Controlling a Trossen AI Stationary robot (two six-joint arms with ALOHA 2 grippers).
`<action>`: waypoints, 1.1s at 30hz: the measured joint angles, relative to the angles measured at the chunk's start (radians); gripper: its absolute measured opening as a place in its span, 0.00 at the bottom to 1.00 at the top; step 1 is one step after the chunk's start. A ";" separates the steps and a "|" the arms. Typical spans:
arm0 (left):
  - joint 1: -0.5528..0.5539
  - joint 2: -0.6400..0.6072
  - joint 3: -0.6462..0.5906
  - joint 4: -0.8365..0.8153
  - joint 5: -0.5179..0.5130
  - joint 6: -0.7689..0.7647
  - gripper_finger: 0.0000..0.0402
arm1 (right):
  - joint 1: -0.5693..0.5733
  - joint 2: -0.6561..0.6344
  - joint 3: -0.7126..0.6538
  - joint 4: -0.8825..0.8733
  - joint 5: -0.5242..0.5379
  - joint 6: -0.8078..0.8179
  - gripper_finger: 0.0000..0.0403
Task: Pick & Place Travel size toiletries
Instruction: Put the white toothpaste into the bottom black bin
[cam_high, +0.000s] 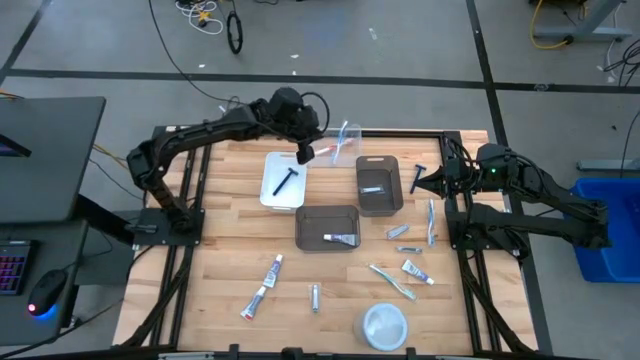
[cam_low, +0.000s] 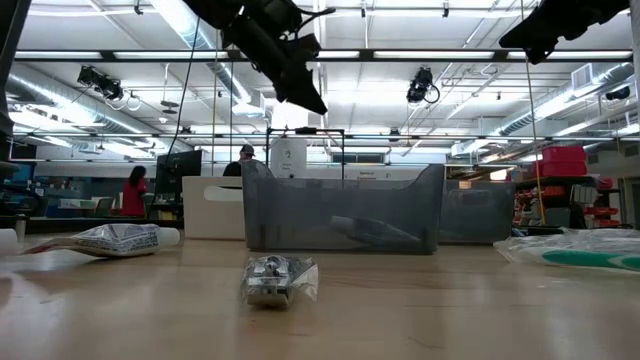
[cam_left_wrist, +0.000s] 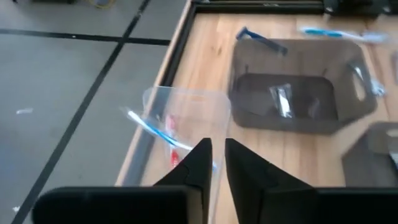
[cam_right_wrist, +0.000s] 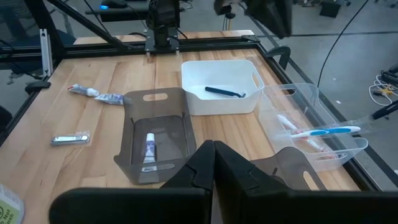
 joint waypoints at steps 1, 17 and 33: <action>-0.010 -0.002 0.000 -0.013 0.001 0.000 0.11 | 0.000 0.000 0.000 0.000 0.000 0.000 0.03; -0.254 -0.117 -0.130 -0.127 0.008 -0.077 0.02 | 0.000 0.001 0.000 0.000 0.000 0.000 0.03; -0.467 -0.202 -0.196 -0.248 -0.072 -0.154 0.05 | 0.000 0.004 0.000 0.002 0.000 0.000 0.03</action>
